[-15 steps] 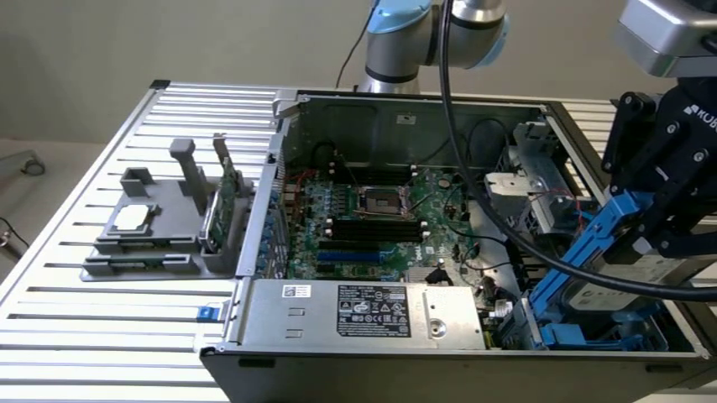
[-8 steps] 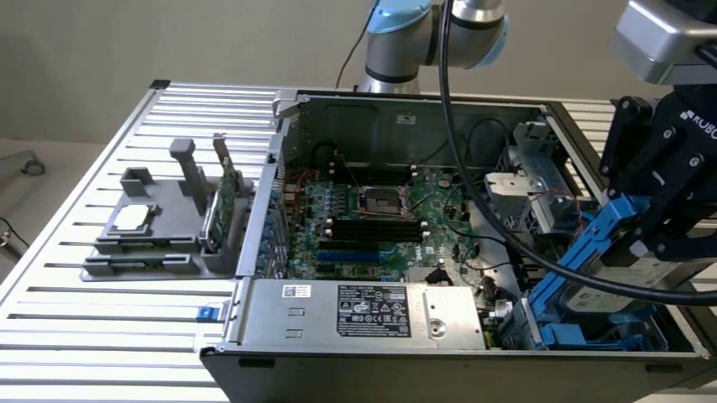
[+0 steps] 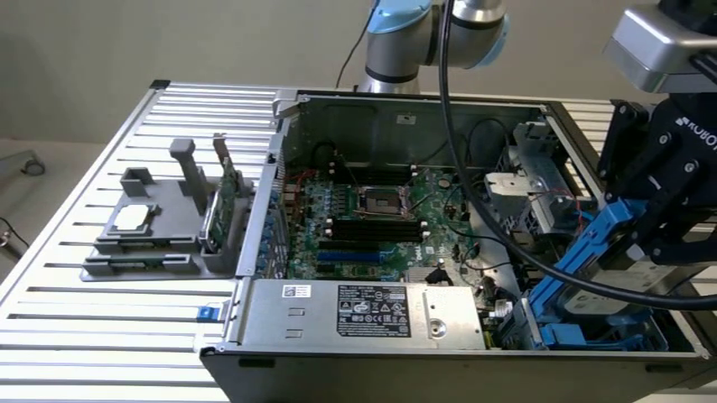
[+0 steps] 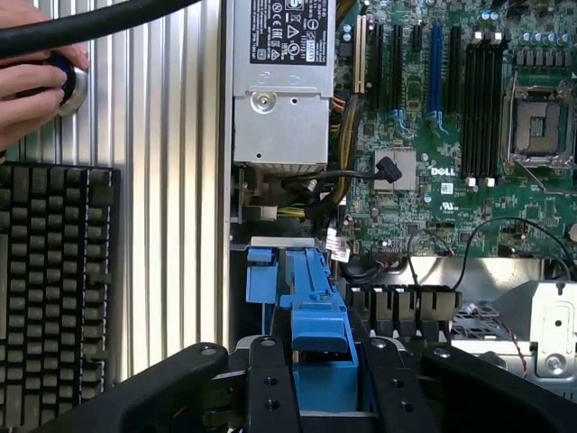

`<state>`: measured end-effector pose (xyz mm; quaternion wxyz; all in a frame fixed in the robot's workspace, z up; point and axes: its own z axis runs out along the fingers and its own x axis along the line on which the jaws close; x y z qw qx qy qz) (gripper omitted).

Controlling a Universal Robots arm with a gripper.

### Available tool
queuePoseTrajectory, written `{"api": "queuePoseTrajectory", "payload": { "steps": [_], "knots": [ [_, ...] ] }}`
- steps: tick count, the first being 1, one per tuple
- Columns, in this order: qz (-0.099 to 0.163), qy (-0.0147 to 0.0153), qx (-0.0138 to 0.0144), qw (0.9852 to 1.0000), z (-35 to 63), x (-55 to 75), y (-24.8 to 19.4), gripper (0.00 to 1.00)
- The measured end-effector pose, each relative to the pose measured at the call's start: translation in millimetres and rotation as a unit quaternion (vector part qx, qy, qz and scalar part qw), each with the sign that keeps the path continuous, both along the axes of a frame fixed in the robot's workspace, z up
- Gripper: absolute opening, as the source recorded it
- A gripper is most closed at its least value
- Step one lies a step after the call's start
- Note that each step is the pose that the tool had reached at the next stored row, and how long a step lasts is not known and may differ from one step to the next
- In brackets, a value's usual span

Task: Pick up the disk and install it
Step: 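Insert the disk into the insertion slot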

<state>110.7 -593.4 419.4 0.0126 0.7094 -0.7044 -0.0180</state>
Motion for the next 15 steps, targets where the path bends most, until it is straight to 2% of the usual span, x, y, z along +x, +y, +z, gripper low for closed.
{"api": "queuePoseTrajectory", "payload": {
  "steps": [15],
  "knots": [
    [0.0,0.0003,0.0,1.0,-10.1,0.2,0.0,0.33]
  ]
}}
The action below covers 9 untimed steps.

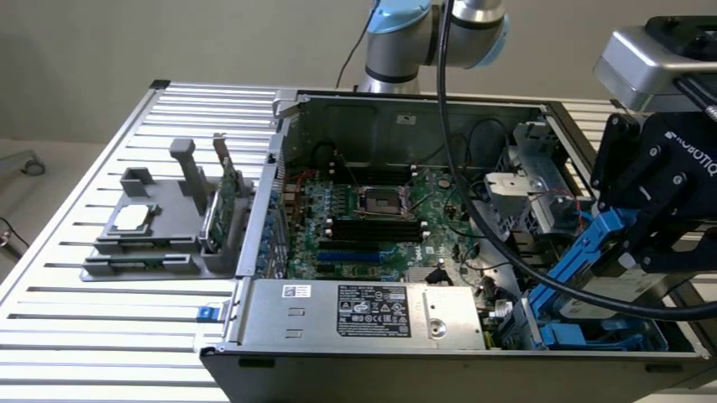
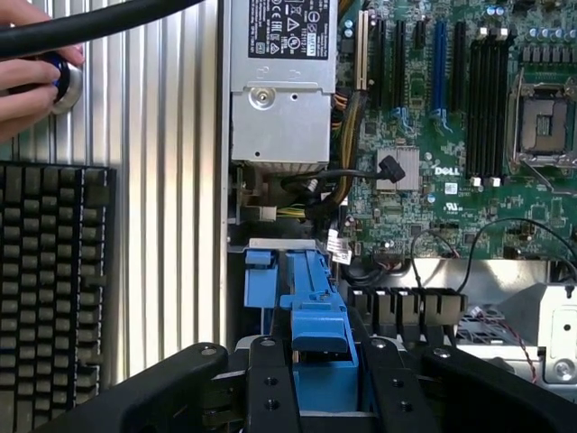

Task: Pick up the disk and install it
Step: 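Insert the disk into the insertion slot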

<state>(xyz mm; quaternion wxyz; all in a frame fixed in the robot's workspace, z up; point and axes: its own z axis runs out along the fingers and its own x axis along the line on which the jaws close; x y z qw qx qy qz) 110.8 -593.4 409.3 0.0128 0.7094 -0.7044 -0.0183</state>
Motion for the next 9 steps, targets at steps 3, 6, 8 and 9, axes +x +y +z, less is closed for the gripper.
{"api": "queuePoseTrajectory", "payload": {
  "steps": [3,6,8,9],
  "knots": [
    [0.0,0.0,0.0001,1.0,-2.3,0.0,0.0,0.33],
    [0.0,0.0,0.0001,1.0,-4.4,0.0,0.0,0.33],
    [0.0,0.0,0.0,1.0,-5.8,0.0,0.0,0.33],
    [0.0,0.0,0.0001,1.0,-6.5,0.0,0.0,0.33]
  ]
}}
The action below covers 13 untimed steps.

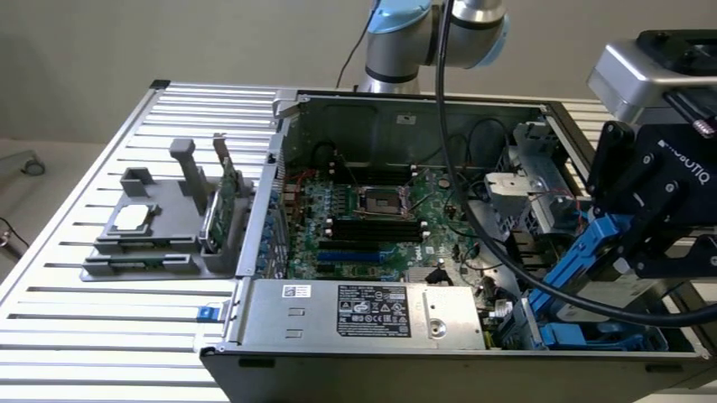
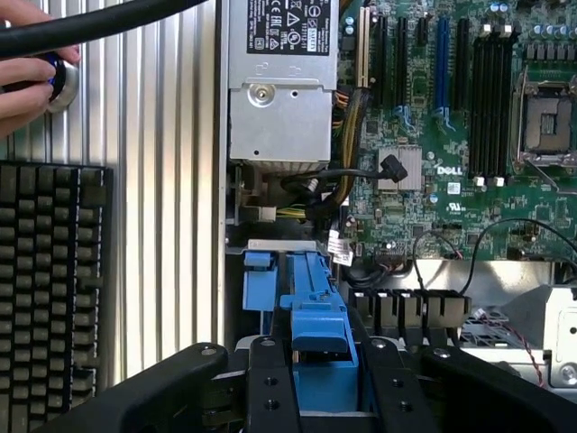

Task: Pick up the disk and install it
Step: 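Insert the disk into the insertion slot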

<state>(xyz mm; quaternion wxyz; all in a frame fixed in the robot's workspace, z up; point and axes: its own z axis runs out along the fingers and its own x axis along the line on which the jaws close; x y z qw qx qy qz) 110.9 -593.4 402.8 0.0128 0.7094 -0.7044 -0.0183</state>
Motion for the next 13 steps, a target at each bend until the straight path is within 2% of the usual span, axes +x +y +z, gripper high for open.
{"api": "queuePoseTrajectory", "payload": {
  "steps": [3,4,6,7,13],
  "knots": [
    [0.0,0.0,0.0,1.0,-2.0,0.0,0.0,0.35],
    [0.0,0.0,-0.0001,1.0,-2.5,0.0,0.0,0.4],
    [0.0,0.0,-0.0001,1.0,-3.7,0.0,0.0,0.4],
    [0.0,0.0,0.0001,1.0,-4.4,0.0,0.0,0.47],
    [0.0,0.0006,-0.0001,1.0,-5.7,-0.1,0.0,0.47]
  ]
}}
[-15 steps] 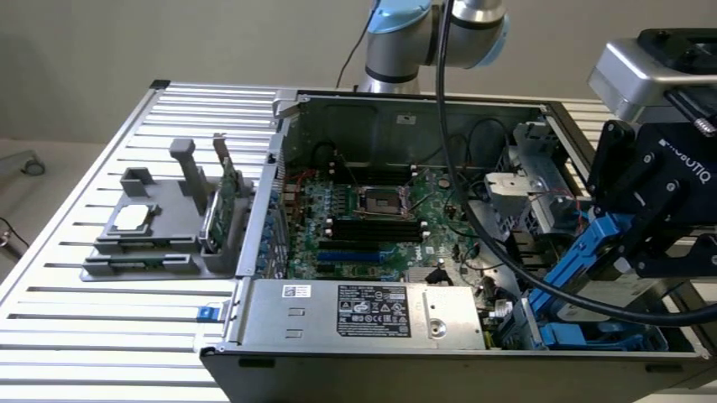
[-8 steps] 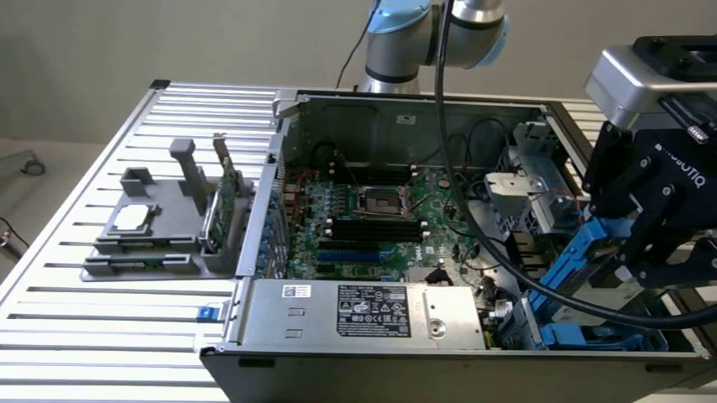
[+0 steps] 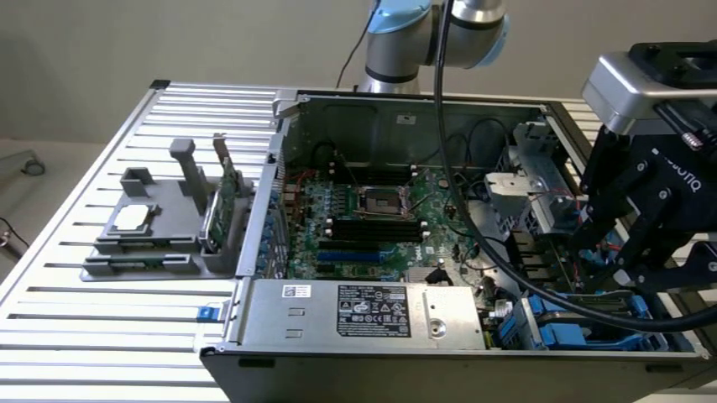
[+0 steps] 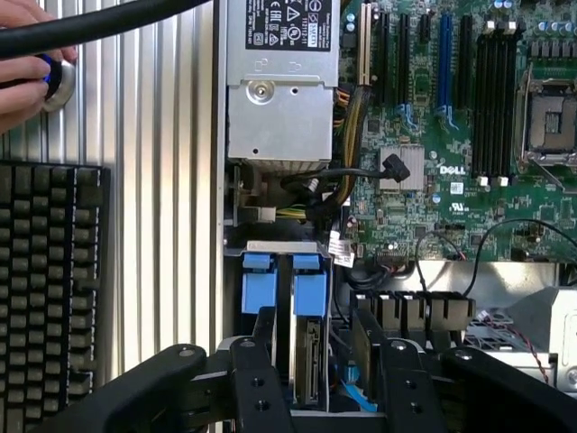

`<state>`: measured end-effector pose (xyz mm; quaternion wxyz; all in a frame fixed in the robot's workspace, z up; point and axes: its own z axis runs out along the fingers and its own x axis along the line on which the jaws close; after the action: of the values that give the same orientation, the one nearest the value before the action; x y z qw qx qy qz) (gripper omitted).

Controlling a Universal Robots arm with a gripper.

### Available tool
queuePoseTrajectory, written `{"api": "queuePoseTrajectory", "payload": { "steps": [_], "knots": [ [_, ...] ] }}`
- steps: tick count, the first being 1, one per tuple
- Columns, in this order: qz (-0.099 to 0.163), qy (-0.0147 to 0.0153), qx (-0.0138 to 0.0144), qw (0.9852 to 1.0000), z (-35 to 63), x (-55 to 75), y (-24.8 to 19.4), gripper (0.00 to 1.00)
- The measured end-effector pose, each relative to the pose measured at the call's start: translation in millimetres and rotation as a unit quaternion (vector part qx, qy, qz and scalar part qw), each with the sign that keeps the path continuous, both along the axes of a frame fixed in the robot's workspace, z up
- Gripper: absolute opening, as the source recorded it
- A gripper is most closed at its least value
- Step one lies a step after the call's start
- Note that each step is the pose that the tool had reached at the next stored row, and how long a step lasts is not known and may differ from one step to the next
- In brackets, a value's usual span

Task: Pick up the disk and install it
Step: 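Insert the disk into the insertion slot, then insert the first disk wire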

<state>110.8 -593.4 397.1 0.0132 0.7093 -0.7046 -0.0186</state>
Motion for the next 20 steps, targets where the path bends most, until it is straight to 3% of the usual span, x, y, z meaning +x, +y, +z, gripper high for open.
{"api": "queuePoseTrajectory", "payload": {
  "steps": [5,8,20],
  "knots": [
    [0.0,0.0,0.0002,1.0,-0.1,0.1,0.0,0.45],
    [0.0,0.0,0.0002,1.0,-0.1,0.1,0.0,0.31],
    [0.0,0.0,0.0001,1.0,-0.1,0.1,0.0,0.31]
  ]
}}
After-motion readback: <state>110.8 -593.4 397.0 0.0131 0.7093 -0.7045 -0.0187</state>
